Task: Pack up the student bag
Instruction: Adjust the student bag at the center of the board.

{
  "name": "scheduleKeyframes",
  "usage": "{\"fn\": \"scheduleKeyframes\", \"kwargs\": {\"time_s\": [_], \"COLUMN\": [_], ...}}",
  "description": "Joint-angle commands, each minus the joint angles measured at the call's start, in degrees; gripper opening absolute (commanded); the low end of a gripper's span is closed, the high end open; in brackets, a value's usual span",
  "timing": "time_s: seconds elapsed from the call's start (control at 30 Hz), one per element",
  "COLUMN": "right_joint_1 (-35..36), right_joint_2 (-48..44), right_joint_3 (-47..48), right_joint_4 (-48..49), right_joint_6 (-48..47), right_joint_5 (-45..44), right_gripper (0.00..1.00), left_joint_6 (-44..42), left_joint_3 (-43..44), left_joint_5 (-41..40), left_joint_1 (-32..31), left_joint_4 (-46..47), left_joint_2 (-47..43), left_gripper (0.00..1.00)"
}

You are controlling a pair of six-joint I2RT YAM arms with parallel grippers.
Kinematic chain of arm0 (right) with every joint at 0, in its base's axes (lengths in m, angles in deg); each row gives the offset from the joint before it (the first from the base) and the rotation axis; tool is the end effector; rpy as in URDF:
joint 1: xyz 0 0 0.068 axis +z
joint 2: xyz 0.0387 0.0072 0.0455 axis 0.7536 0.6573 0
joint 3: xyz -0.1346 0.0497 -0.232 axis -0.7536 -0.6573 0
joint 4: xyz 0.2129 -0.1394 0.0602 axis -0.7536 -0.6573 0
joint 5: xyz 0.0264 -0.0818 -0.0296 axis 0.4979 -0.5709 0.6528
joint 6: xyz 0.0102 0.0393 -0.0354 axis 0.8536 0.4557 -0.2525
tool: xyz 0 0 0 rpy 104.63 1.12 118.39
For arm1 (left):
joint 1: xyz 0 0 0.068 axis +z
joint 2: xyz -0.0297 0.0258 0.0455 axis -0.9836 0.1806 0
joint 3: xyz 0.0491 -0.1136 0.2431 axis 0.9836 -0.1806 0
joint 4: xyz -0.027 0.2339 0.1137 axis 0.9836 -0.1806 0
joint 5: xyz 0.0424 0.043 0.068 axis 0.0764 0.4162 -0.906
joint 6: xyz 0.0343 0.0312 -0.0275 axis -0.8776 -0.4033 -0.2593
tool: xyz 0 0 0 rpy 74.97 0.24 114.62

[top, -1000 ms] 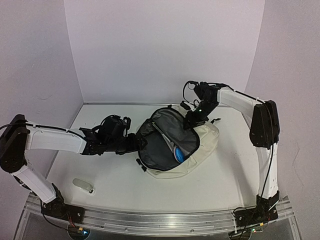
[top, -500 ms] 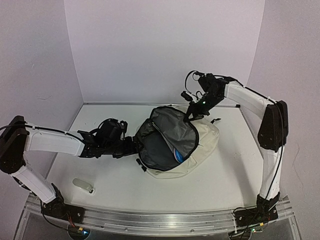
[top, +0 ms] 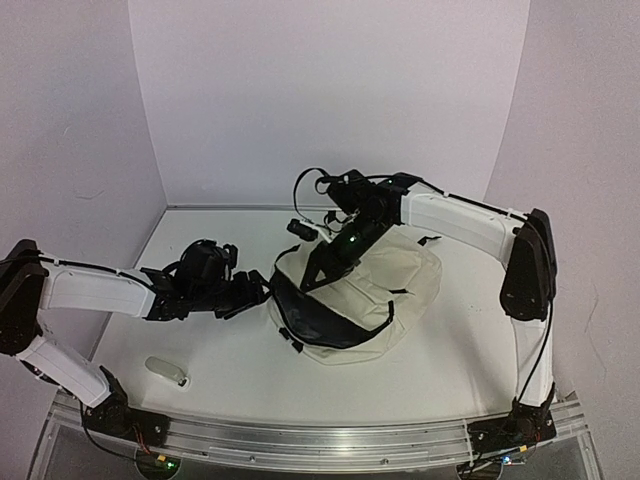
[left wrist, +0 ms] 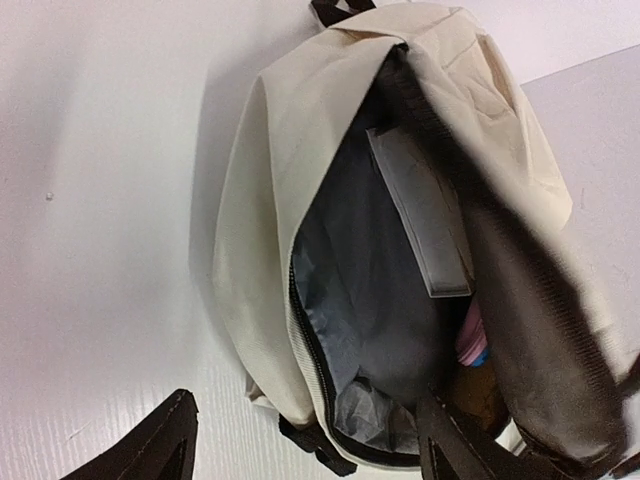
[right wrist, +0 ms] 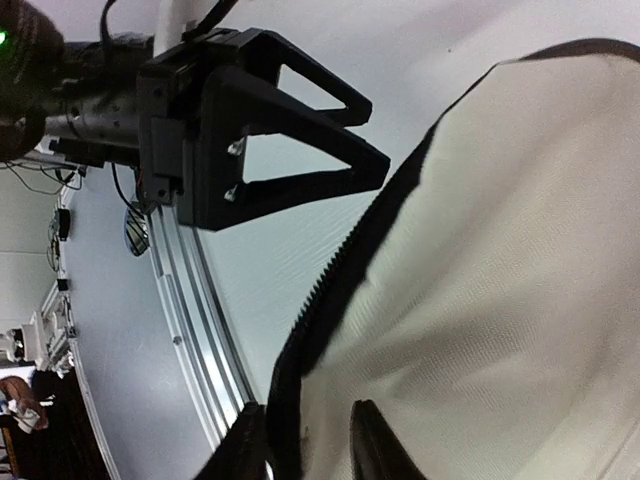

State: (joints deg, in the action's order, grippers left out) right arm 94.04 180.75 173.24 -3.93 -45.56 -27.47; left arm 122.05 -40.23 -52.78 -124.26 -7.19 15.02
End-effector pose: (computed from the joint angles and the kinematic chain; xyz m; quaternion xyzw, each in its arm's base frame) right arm 0.2993 0.3352 0.2843 -0.4606 0.7787 0.4148 0.0967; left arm 0.2082 -0.2054 0.1881 -0.0639 0.8942 -0.3294 0.2962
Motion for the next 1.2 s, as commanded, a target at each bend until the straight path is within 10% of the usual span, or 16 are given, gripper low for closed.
{"fn": "scheduleKeyframes", "kwargs": {"time_s": [0.0,0.33,0.63,1.0,1.17], "right_joint_1": [-1.0,-11.8,-19.3,-19.3,-19.3], "right_joint_2": [1.2,-8.0,-14.7,-15.4,-16.2], "right_joint_3": [4.0,-3.3,-16.0,-20.5,-21.5], "right_joint_4": [0.0,-0.2,-0.3,-0.3,-0.3], "right_joint_6": [0.0,-1.5,-8.0,-8.0,-7.7], "right_joint_5": [0.1,-3.7,-14.6,-11.2,-10.3], "right_gripper": [0.45,0.55,0.55,0.56,0.56], "left_joint_6": [0.7,4.9,1.6,-10.6,-16.9], "left_joint_3": [0.8,1.5,4.5,16.5,19.3], "left_joint_5": [3.1,9.3,12.5,17.6,15.0], "left_joint_1": [0.2,0.2,3.6,21.9,21.5], "left_joint_4": [4.8,15.0,13.7,-5.4,-12.4], "left_joint_2": [1.3,12.8,14.5,16.6,9.8], "left_gripper": [0.73,0.51,0.01,0.01,0.41]}}
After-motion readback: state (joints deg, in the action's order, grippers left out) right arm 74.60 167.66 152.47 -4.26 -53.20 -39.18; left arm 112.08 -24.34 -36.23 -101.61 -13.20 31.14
